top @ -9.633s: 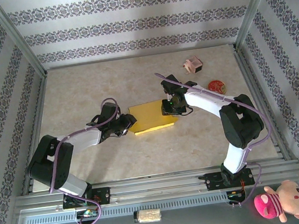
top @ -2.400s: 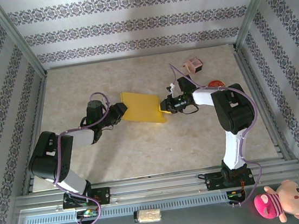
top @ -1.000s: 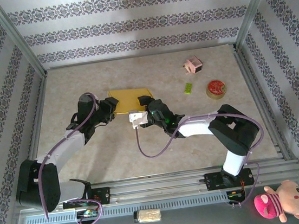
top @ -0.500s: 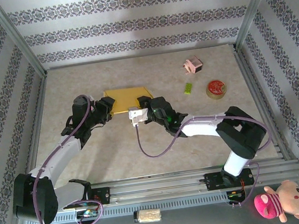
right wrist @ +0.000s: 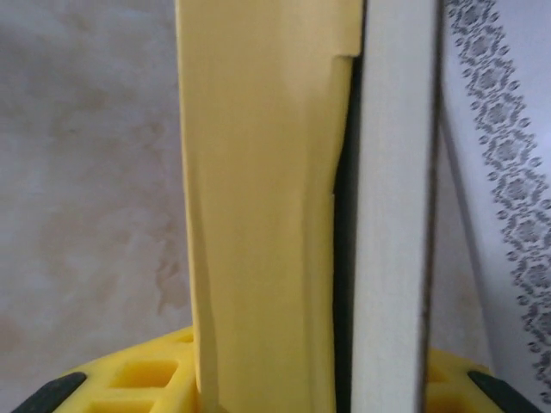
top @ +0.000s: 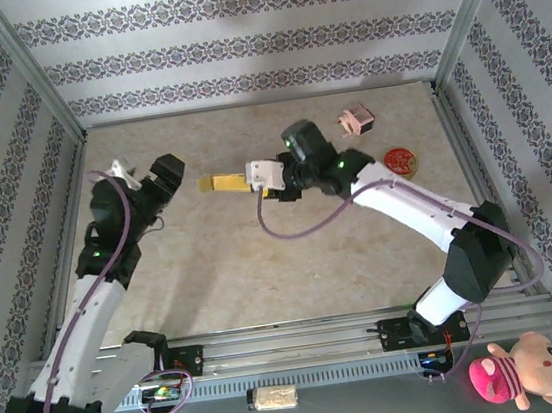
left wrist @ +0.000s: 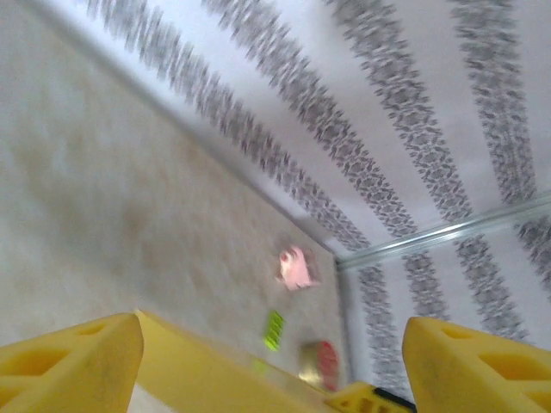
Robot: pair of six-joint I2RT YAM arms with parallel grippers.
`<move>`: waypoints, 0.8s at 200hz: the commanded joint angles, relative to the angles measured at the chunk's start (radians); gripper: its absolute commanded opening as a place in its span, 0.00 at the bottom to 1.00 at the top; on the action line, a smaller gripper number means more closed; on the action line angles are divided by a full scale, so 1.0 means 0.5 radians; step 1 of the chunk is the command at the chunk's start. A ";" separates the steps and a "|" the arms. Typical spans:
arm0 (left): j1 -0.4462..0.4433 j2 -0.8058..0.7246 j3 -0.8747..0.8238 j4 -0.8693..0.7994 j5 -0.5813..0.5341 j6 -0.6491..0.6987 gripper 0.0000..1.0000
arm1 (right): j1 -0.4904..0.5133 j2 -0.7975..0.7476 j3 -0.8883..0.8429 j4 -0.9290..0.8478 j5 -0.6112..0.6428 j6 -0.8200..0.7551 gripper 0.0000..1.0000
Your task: Fold the paper box
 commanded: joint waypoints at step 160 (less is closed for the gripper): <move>-0.068 0.345 0.105 -0.993 0.753 2.537 0.74 | -0.082 0.708 0.261 -0.730 -0.015 0.000 0.35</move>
